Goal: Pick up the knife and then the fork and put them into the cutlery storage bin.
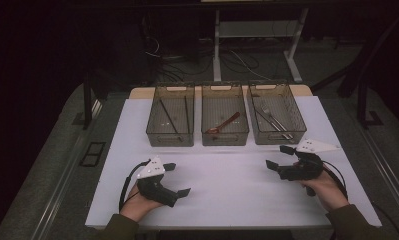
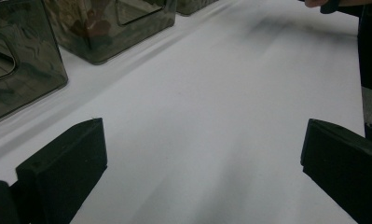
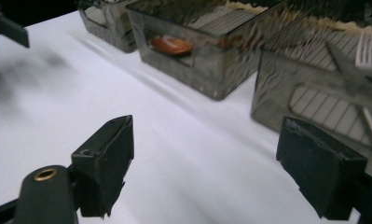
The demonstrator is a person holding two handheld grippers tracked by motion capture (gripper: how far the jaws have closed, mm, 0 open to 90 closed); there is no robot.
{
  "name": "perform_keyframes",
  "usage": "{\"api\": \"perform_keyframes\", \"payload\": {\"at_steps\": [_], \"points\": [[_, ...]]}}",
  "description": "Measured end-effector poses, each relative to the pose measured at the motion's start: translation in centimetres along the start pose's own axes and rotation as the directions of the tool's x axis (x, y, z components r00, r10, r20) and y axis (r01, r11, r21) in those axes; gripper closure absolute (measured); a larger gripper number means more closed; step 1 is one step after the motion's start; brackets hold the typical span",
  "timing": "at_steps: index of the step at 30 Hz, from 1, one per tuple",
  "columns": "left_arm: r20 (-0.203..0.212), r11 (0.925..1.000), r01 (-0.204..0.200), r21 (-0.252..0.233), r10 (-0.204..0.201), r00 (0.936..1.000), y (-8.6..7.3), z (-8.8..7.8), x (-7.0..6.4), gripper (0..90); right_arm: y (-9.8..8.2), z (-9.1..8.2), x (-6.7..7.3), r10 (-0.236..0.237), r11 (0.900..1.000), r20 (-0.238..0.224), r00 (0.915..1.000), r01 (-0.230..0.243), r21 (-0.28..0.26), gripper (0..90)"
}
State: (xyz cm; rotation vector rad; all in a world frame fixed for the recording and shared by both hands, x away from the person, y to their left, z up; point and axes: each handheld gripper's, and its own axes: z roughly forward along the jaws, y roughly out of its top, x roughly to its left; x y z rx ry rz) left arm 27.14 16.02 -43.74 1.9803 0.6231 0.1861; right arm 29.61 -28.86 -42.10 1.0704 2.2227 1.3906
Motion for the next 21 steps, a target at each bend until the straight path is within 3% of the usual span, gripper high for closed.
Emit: {"api": "perform_keyframes", "payload": {"at_steps": [14,21], "points": [[0.0,1.0,-0.004,0.004,0.004,1.0,0.0,0.0,-0.1,0.0,-2.7,-1.2,1.5,-0.008,1.0,-0.04,0.9992,0.008,0.023,17.2],[-0.002,1.0,-0.007,0.003,0.007,1.0,0.0,-0.1,-0.1,0.0,-3.6,-1.9,1.7,-0.018,0.999,-0.031,0.9994,0.019,0.03,17.2]]}}
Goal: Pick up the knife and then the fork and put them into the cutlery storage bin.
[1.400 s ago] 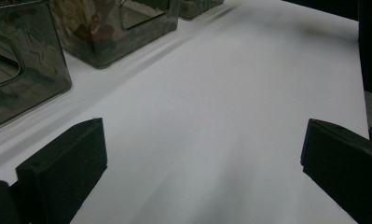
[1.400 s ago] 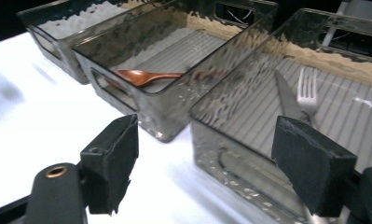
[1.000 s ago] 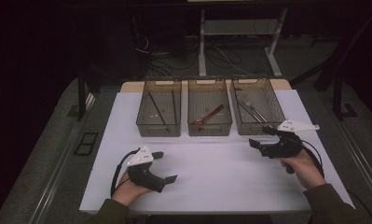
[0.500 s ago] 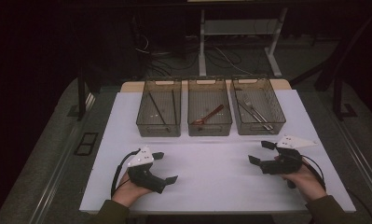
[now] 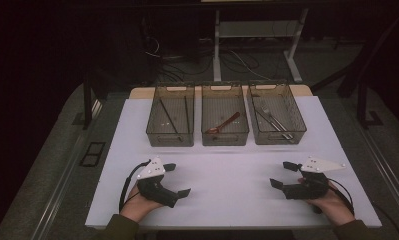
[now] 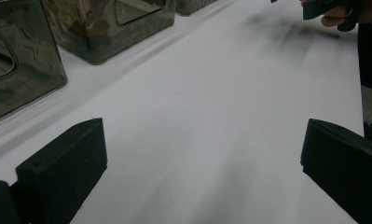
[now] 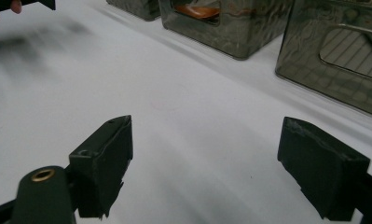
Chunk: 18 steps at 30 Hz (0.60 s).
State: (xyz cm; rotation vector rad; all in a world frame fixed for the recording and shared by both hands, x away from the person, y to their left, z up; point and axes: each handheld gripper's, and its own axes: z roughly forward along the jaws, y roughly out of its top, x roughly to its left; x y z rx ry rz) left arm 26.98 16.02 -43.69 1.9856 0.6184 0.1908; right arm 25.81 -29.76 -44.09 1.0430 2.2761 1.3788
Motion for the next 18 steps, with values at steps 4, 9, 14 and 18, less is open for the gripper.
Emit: {"api": "perform_keyframes", "payload": {"at_steps": [4,9,14,18], "points": [[-0.002,1.0,-0.002,-0.002,0.002,1.0,0.0,-0.06,-0.01,0.0,-0.42,-0.39,-0.16,0.003,1.0,0.006,1.0,-0.003,0.003,17.2],[-0.004,1.0,0.001,-0.001,-0.001,1.0,0.0,-0.07,-0.06,0.0,-0.42,-0.51,-0.23,-0.001,1.0,0.014,0.9999,0.001,0.002,17.2],[-0.004,1.0,0.001,-0.001,-0.001,1.0,0.0,-0.05,-0.04,0.0,-0.39,-0.49,-0.1,-0.002,1.0,0.011,0.9999,0.002,0.003,17.2],[-0.003,1.0,-0.005,0.004,0.005,1.0,0.01,-0.04,0.02,0.0,-0.36,-0.55,-0.12,-0.003,1.0,0.011,0.9999,0.003,-0.001,17.1]]}}
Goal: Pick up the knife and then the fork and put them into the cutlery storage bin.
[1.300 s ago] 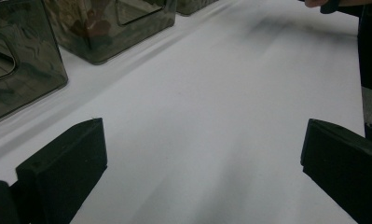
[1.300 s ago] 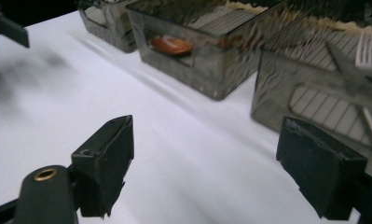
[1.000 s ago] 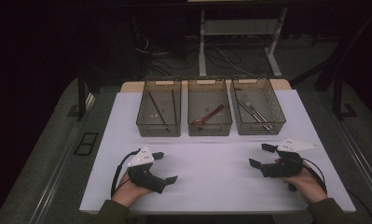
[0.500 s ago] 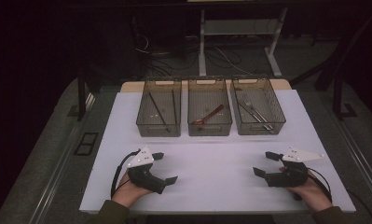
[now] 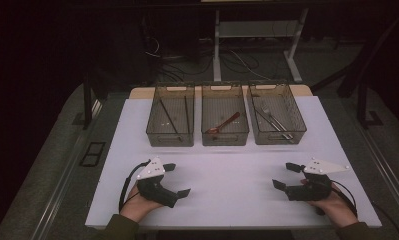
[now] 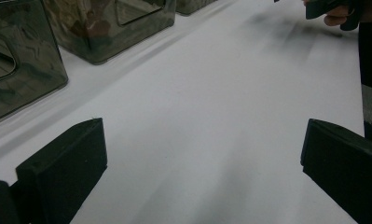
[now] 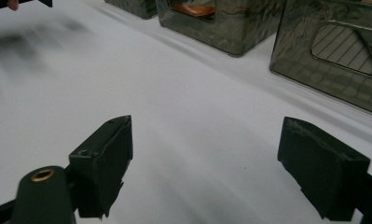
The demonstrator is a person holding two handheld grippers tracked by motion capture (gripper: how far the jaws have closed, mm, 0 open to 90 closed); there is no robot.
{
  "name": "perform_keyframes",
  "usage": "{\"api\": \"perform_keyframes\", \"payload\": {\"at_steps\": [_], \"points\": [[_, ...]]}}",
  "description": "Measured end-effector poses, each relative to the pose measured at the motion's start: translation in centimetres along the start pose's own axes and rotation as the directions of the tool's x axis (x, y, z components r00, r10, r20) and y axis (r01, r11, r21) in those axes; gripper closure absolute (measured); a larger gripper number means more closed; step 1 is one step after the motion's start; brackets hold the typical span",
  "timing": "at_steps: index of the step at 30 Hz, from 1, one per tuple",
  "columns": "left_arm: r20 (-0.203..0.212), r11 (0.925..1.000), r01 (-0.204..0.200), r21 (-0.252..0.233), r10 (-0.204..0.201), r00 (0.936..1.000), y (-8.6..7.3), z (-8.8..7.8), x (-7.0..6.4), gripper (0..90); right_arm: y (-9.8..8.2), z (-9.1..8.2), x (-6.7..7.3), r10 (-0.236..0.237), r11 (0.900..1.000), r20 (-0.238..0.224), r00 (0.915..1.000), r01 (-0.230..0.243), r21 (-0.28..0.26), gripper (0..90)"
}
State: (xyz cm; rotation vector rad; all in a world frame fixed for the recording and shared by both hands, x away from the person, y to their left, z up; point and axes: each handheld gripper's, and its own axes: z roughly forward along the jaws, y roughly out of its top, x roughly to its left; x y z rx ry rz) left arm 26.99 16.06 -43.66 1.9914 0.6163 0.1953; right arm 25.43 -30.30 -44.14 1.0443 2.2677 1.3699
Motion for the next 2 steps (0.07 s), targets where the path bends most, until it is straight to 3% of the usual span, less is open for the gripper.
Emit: {"api": "perform_keyframes", "payload": {"at_steps": [2], "points": [[-0.001,1.0,-0.004,0.005,0.004,1.0,0.01,-0.01,0.04,0.0,0.01,0.0,0.03,0.001,1.0,-0.001,1.0,-0.001,0.0,16.3]]}}
